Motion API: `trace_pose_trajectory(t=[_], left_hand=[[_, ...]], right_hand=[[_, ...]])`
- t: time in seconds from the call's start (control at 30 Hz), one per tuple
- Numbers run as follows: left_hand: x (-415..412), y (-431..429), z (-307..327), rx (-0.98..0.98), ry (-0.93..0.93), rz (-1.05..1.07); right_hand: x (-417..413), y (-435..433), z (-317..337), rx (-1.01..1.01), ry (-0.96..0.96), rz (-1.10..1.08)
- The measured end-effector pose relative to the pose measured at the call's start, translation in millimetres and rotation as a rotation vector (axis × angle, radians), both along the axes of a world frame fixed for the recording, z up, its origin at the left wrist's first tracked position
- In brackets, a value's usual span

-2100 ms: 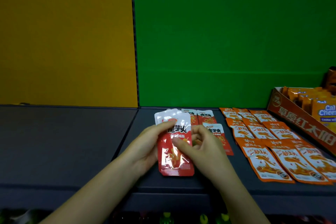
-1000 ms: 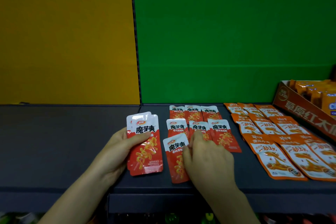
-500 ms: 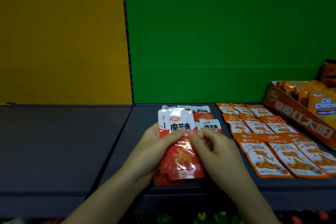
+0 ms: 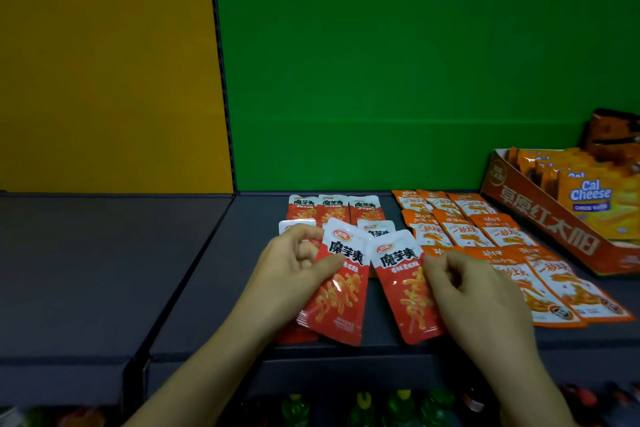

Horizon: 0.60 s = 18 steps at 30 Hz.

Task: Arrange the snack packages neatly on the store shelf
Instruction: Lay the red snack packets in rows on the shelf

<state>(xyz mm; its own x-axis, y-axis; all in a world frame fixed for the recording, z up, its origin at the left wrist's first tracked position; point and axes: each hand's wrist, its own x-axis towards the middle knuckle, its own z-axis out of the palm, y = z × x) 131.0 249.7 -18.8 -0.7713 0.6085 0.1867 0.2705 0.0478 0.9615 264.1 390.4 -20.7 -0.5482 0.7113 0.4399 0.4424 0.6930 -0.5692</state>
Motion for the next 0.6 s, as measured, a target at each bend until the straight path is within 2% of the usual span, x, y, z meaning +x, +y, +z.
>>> trace_pose_trajectory(t=[0.13, 0.33, 0.5, 0.6], left_hand=[[10, 10, -10, -0.082, 0.351, 0.171], [15, 16, -22, -0.234, 0.541, 0.252], [16, 15, -20, -0.471, 0.824, 0.366], [16, 16, -19, -0.591, 0.917, 0.398]], right_hand=[[-7, -3, -5, 0.076, -0.036, -0.073], [-17, -6, -13, 0.199, -0.119, -0.125], [-19, -3, -14, 0.249, -0.193, -0.110], [-18, -3, -13, 0.267, -0.241, -0.099]])
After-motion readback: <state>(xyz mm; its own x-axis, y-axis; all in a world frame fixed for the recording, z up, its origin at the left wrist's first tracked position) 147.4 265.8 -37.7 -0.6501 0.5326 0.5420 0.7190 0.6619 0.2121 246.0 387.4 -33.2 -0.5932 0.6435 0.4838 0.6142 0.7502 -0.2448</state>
